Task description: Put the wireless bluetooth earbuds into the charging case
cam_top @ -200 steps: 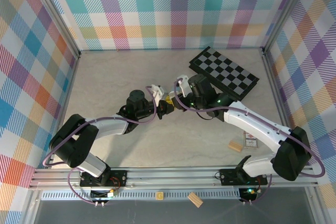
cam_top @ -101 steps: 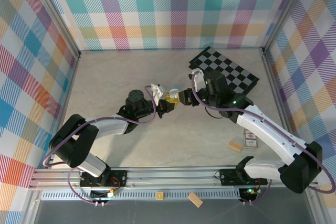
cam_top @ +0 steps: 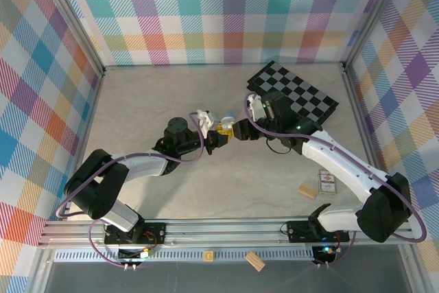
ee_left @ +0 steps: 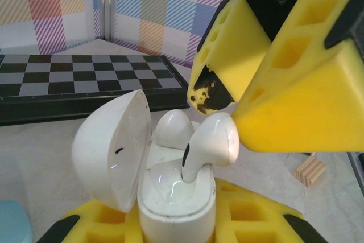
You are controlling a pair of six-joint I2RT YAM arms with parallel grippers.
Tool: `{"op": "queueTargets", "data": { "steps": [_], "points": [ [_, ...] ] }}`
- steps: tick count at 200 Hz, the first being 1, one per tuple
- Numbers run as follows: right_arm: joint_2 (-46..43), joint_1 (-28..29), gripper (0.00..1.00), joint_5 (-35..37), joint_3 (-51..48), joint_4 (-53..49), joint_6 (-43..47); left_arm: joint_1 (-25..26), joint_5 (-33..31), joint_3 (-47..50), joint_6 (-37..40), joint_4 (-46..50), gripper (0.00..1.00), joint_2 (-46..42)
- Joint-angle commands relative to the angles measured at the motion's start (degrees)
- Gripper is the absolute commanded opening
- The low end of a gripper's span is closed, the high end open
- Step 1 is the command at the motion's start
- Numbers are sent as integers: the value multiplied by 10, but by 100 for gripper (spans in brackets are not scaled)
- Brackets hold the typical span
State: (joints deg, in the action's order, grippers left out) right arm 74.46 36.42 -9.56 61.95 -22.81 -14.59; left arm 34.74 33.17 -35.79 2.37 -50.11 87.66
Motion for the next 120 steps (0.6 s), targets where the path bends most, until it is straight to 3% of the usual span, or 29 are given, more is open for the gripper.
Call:
{"op": "queueTargets", "data": {
  "steps": [1,81,120],
  "points": [
    [9,1,54,-43,13,0,4,2,14,-6,8,-28,16,-13],
    [40,1,60,-68,28,6,-1,2,18,-6,6,-32,16,-11],
    [-7,-6,62,-35,-5,5,9,2,13,0,7,-36,16,-11]
  ]
}}
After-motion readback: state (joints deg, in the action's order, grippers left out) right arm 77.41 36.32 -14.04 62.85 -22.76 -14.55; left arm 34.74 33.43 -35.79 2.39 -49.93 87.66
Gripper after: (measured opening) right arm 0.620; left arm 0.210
